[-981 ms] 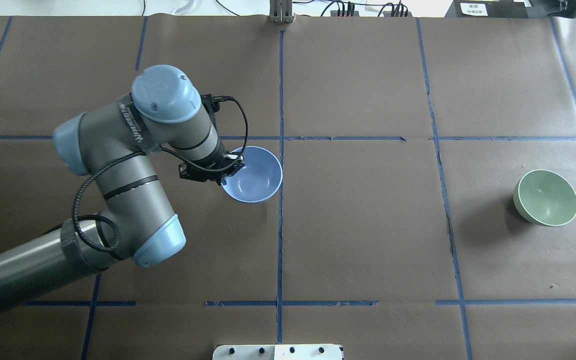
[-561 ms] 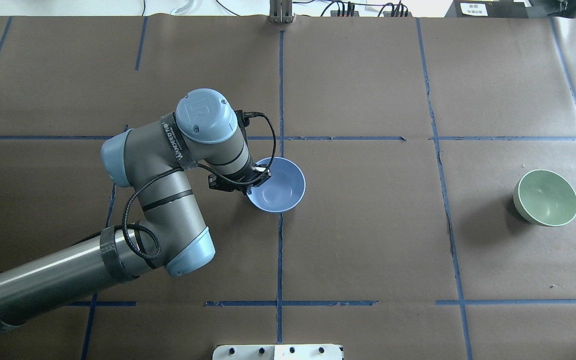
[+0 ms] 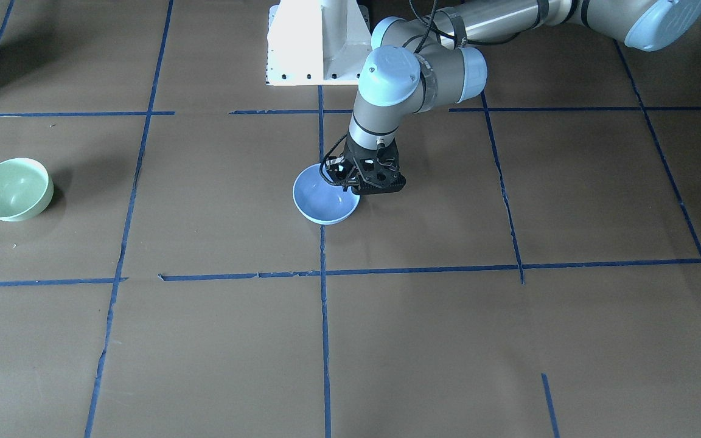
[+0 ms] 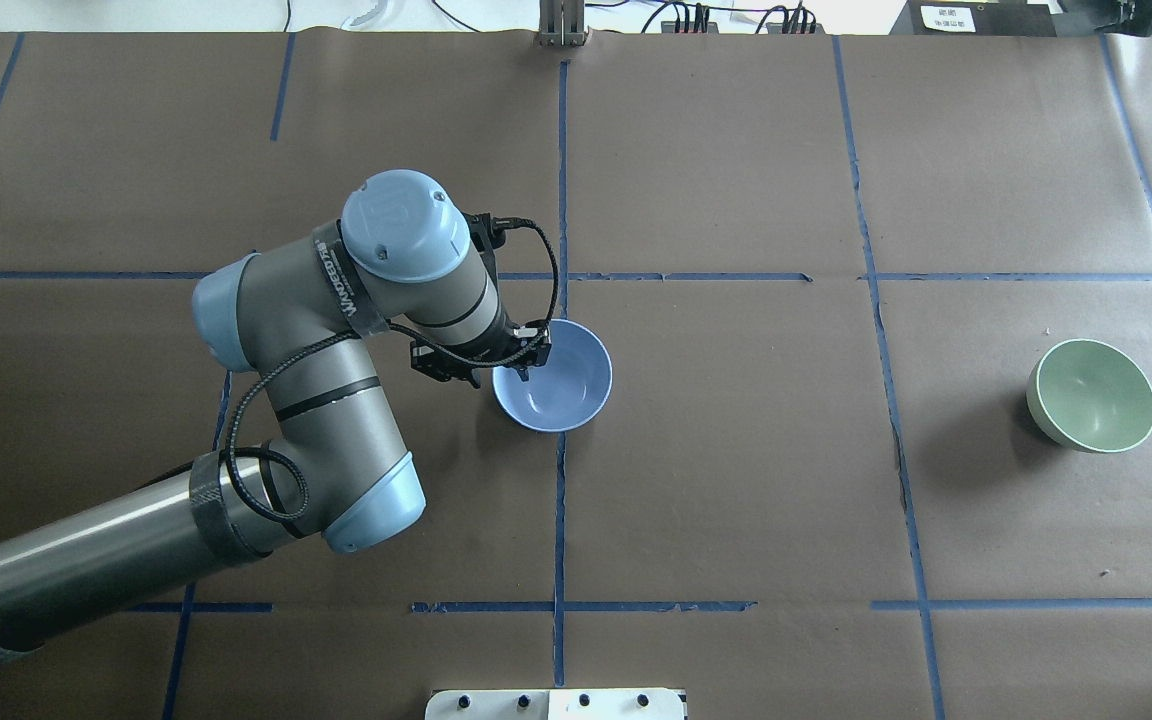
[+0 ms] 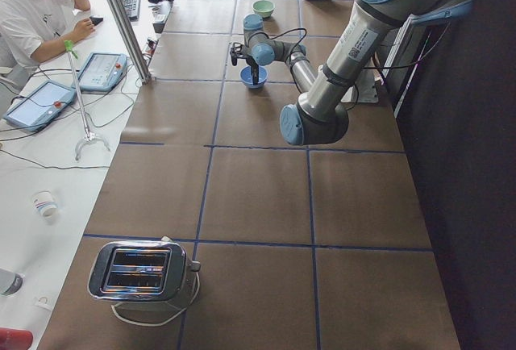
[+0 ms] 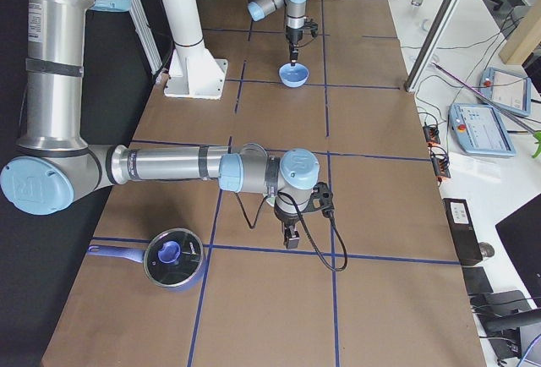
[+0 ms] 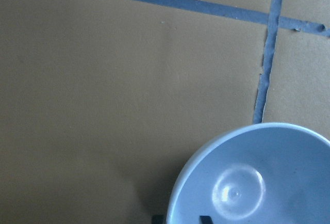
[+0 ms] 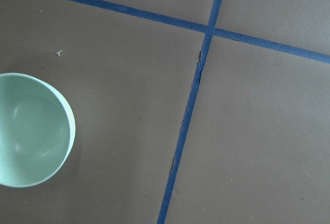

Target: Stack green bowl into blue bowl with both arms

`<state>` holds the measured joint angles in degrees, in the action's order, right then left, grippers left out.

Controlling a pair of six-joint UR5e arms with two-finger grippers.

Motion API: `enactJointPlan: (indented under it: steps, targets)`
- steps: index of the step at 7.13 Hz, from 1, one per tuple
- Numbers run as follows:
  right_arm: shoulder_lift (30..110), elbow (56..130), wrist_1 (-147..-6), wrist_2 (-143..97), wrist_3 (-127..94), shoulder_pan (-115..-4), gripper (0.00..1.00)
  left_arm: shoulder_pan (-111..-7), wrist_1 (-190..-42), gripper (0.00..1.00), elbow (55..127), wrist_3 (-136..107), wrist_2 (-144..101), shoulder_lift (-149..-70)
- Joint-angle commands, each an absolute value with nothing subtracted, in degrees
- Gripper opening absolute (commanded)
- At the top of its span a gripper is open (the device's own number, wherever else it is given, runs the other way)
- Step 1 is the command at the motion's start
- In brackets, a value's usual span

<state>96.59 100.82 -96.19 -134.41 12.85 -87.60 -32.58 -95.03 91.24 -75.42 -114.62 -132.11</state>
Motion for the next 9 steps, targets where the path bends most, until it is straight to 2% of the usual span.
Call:
enactJointPlan:
  steps: [1, 2, 3, 5, 7, 8, 9]
  targets:
    - [95.7, 101.6, -96.1, -134.6, 9.2, -86.4, 1.00, -39.0, -82.6, 1.00, 99.3, -60.3, -119.7, -128.3]
    - [94.6, 102.2, -96.1, -134.6, 4.2, -84.1, 1.00, -44.3, -80.4, 1.00, 104.1, -46.5, -120.1, -121.4]
    - [93.2, 102.1, -96.1, -134.5, 2.0, -82.8, 1.00, -51.7, -80.3, 1.00, 105.6, -32.8, -124.1, -114.2]
    - [93.0, 103.4, -96.1, -134.6, 1.1, -82.5, 1.00, -71.2, -80.1, 1.00, 103.6, -3.1, -130.9, -101.7]
    - [92.7, 103.4, -96.2, -134.6, 1.1, -82.4, 1.00, -84.7, -80.2, 1.00, 98.1, 14.5, -131.7, -92.8]
    - [93.8, 103.5, -95.5, -134.9, 1.0, -82.0, 1.00, -87.8, -80.8, 1.00, 97.6, 16.9, -133.8, -89.9]
    - [98.4, 103.4, -87.0, -135.5, -3.9, -81.5, 1.00, -87.8, -80.8, 1.00, 97.7, 16.7, -136.1, -89.0]
